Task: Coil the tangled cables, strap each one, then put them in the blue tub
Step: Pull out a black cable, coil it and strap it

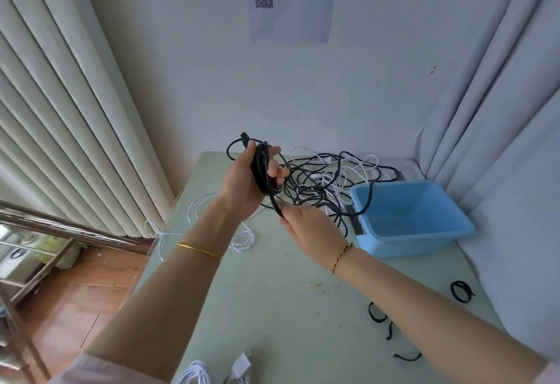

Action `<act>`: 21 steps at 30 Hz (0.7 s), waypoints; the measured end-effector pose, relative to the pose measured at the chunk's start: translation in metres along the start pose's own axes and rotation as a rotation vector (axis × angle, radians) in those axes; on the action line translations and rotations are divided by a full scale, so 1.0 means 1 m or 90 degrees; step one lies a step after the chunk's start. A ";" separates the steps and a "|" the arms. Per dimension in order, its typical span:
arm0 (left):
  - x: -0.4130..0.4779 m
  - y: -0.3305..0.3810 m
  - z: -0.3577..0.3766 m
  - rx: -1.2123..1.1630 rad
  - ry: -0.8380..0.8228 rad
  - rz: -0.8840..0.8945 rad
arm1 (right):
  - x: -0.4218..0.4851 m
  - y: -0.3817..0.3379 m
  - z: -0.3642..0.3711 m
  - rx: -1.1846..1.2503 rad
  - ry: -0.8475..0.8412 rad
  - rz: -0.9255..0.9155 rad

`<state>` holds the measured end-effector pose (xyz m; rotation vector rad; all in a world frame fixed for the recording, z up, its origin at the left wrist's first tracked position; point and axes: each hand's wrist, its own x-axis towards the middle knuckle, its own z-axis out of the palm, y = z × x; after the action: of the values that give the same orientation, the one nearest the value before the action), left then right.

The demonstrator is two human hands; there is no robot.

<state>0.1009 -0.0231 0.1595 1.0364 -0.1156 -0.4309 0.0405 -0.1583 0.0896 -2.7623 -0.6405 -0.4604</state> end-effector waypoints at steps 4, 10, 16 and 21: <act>-0.015 0.004 0.003 0.089 -0.134 -0.069 | 0.010 0.023 0.000 -0.093 -0.133 0.001; -0.030 0.004 0.005 0.259 -0.406 -0.232 | 0.031 0.061 -0.023 -0.006 -0.183 0.236; -0.026 -0.003 0.002 0.362 -0.352 -0.291 | 0.056 0.054 -0.063 -0.075 -0.127 0.248; -0.024 -0.015 0.000 0.427 -0.222 -0.240 | 0.057 0.035 -0.069 -0.174 -0.014 0.213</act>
<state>0.0749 -0.0199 0.1487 1.6434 -0.3989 -0.9552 0.0890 -0.1893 0.1666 -3.0516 -0.1157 -0.4702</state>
